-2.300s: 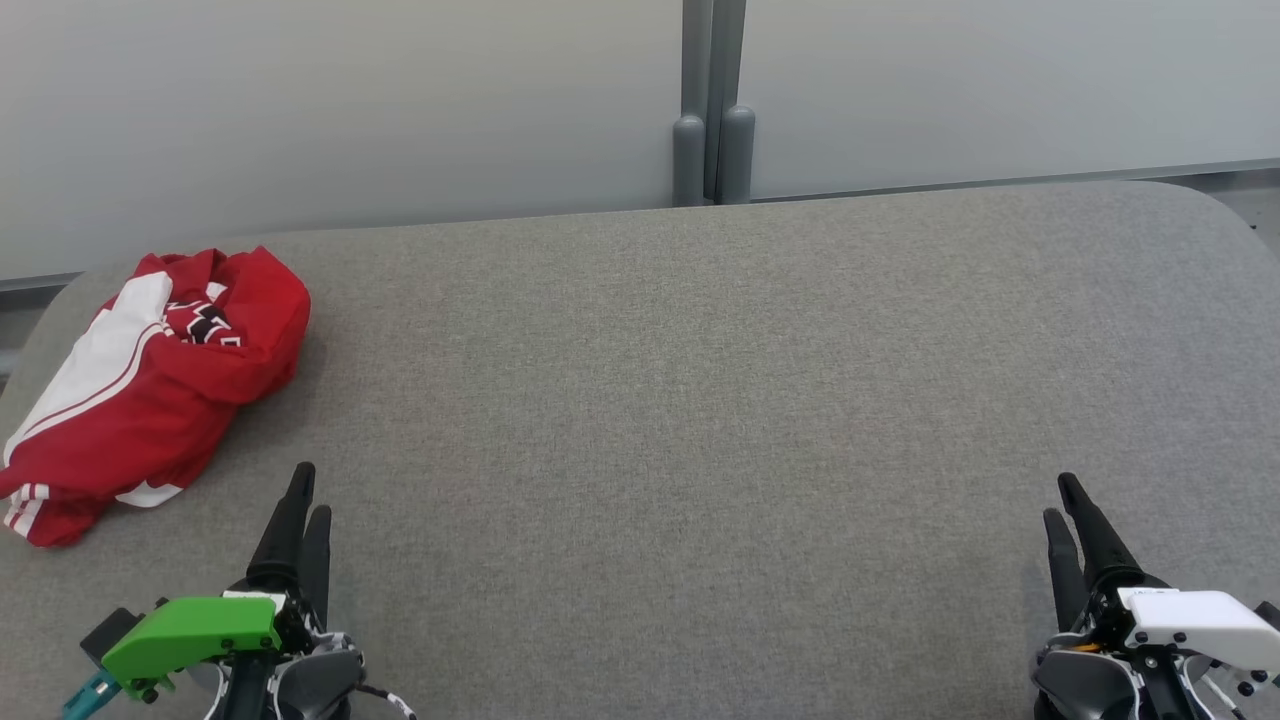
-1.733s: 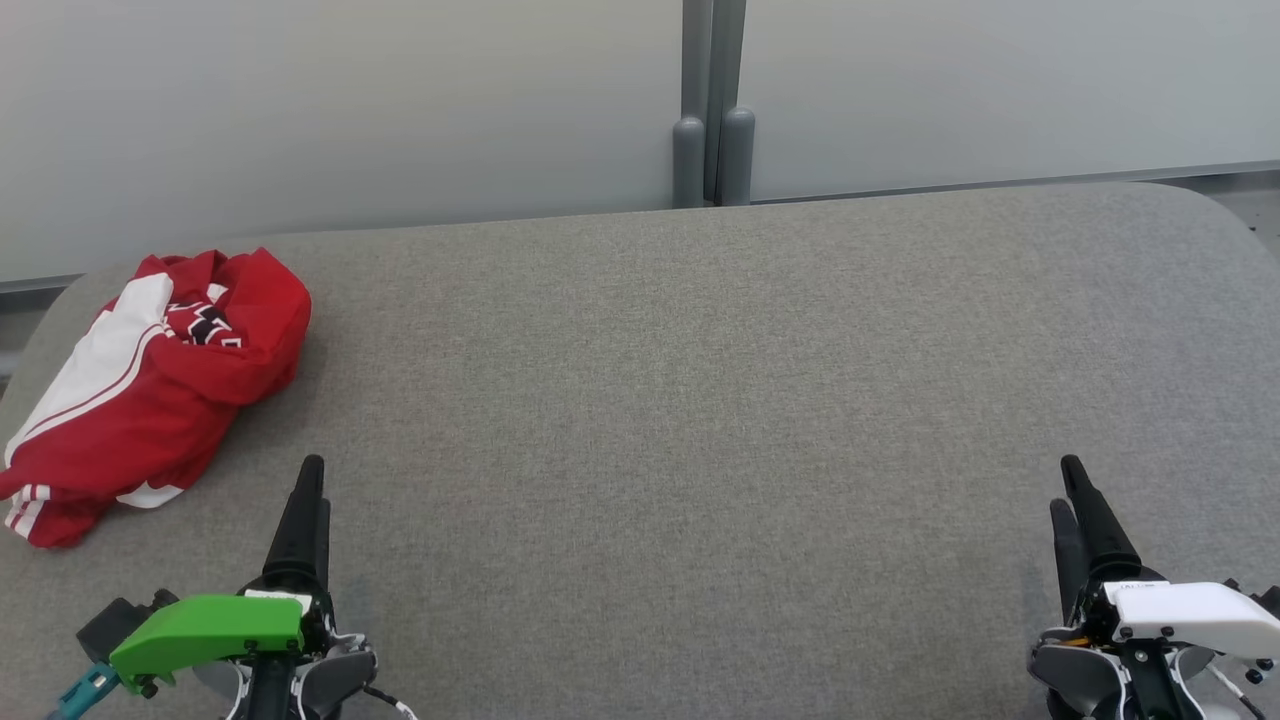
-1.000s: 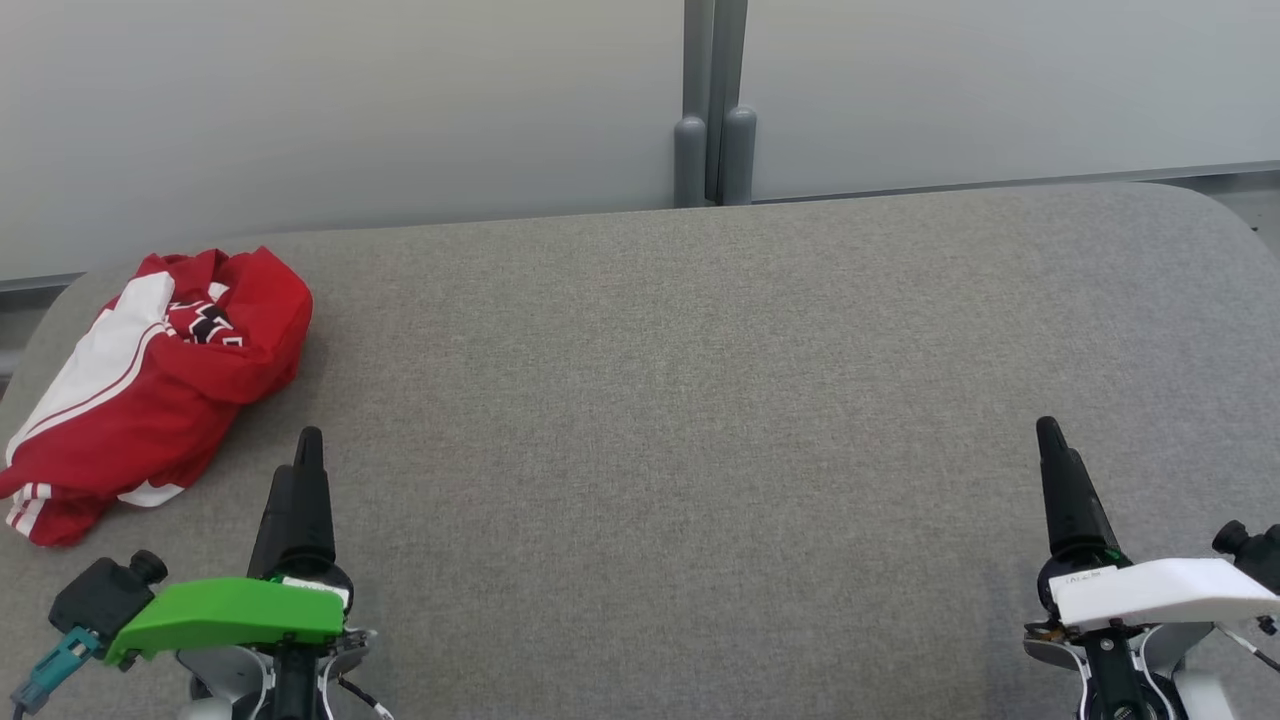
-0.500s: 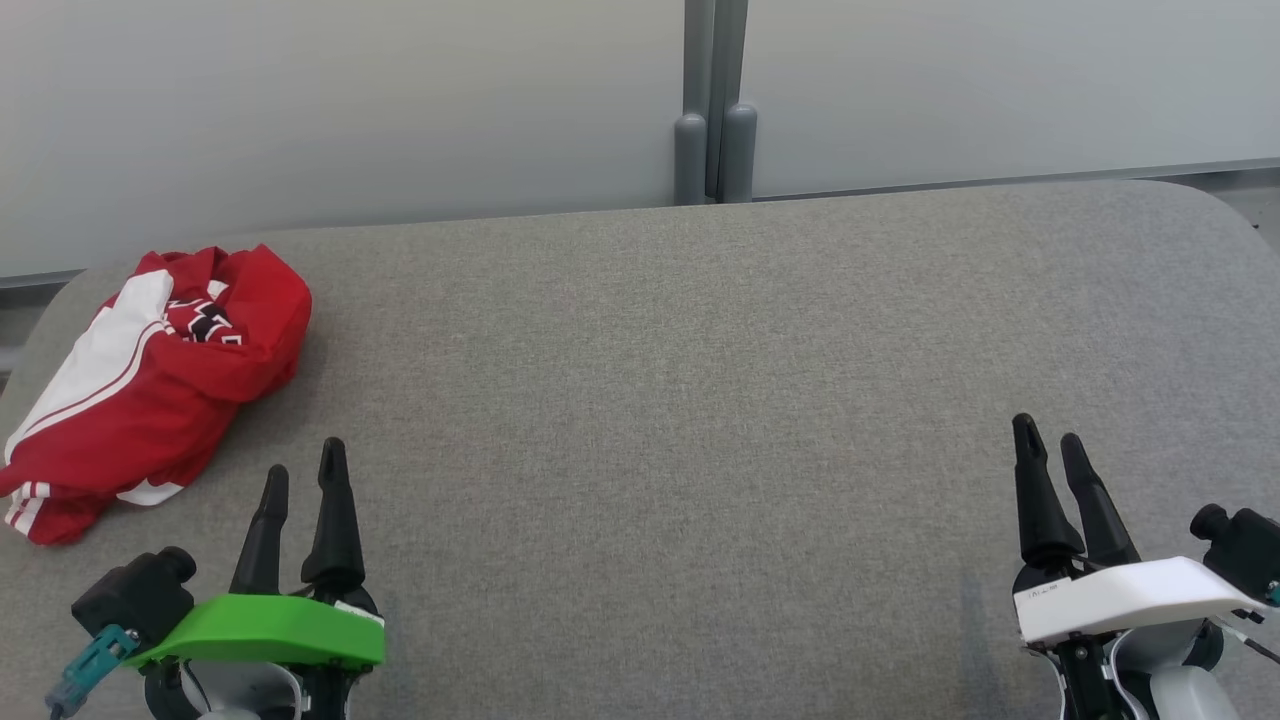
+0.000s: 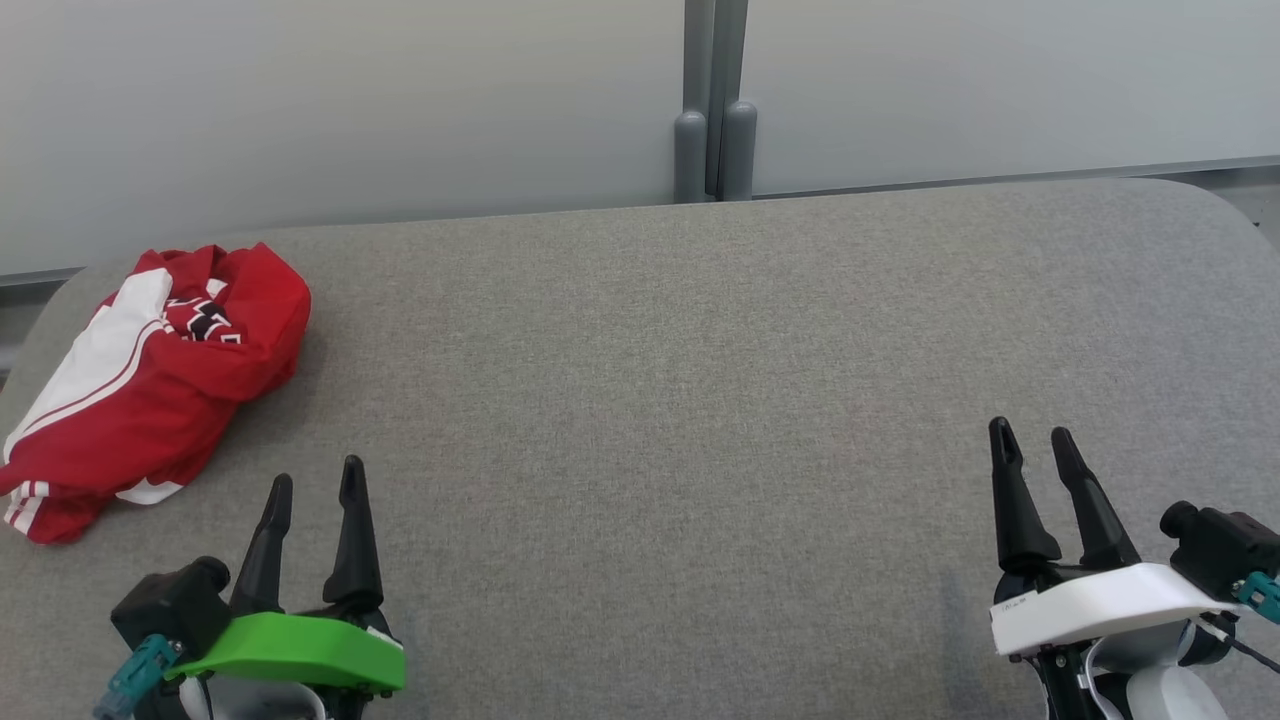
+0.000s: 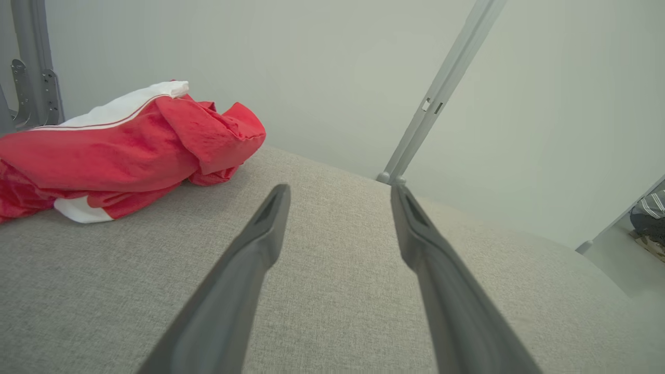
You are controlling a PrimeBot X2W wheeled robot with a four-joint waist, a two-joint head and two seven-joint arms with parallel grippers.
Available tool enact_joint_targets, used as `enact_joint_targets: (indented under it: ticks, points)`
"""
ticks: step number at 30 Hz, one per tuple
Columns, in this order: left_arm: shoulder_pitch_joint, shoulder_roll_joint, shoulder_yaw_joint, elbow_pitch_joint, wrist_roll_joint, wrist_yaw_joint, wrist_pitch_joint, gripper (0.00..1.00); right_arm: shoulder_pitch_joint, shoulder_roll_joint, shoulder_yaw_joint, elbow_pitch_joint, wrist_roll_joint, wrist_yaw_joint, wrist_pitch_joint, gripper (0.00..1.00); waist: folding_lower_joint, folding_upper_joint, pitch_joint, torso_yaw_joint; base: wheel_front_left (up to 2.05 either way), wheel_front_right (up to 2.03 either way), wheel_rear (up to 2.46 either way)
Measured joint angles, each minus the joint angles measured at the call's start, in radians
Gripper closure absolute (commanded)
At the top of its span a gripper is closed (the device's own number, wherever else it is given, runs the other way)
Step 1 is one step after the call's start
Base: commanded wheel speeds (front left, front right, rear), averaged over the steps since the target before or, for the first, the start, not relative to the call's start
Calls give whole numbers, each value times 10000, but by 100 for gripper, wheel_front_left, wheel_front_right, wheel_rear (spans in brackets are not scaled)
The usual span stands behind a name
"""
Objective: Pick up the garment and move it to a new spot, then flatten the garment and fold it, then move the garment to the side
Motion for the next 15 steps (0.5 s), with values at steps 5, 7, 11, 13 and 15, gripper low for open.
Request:
enact_joint_targets:
  ticks: [5, 7, 11, 13, 15]
  points:
    - [42, 29, -134, 56, 481, 0, -169, 0, 0, -4, 67, -2, -558, 0, -119, 0, 0, 0, 4, -5, 0, 0, 0]
    - [61, 44, -161, 63, 700, 0, -209, 0, 1, -8, 107, 29, -805, 0, -171, 0, 0, 0, 3, -12, 0, 0, 0]
    - [122, 58, -215, 61, 1041, 13, -320, 0, 2, -13, 167, 90, -1195, 0, -257, 0, 0, 0, 4, -28, 0, 0, 0]
    - [143, 63, -240, 79, 1218, 15, -382, 0, 2, -17, 199, 138, -1411, 0, -290, 0, 0, 0, 1, -32, 0, 0, 0]
    - [152, 61, -238, 119, 1335, 19, -428, 0, 2, -19, 221, 157, -1584, 0, -345, 0, 0, 0, -2, -34, 0, 0, 0]
